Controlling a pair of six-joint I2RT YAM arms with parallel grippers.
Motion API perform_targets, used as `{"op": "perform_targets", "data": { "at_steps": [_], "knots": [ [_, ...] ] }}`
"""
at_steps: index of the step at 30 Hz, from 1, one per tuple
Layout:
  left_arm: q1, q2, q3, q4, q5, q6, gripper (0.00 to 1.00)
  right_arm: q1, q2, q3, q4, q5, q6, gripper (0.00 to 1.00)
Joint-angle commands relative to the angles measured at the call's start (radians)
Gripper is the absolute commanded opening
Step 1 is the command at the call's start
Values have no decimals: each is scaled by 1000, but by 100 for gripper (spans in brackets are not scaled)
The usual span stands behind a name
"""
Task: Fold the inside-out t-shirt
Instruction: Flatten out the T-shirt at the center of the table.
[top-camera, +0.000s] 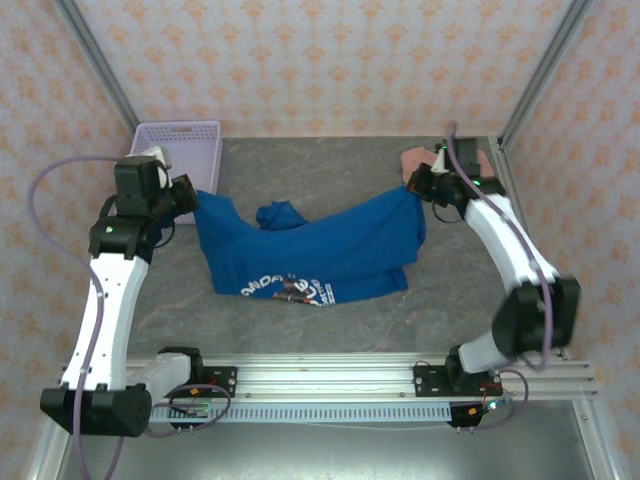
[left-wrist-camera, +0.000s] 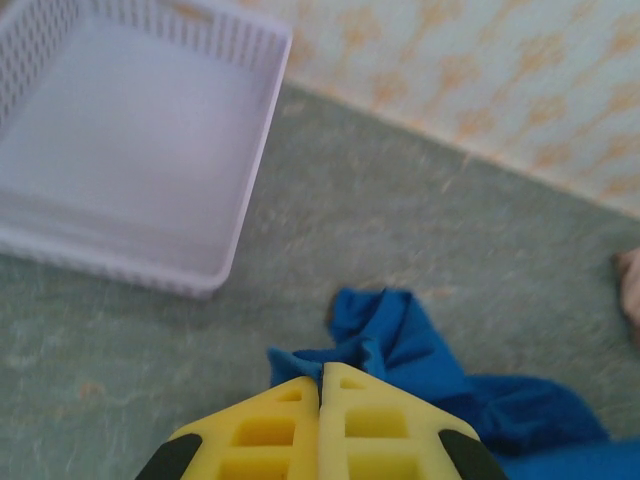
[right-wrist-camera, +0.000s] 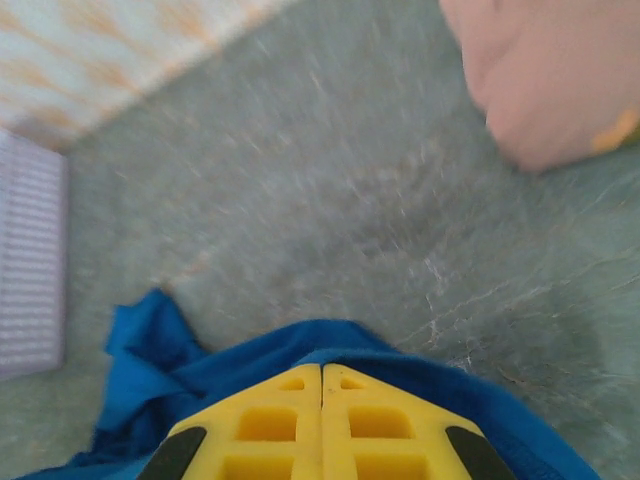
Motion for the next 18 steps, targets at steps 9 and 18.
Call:
{"op": "perform_targets", "data": {
  "at_steps": [9, 18],
  "knots": [
    [10, 22, -44, 21, 47, 12, 0, 1, 231, 8, -1, -27, -76, 19],
    [10, 25, -51, 34, 70, 9, 0, -3, 130, -137, -2, 84, -135, 41]
  ]
}}
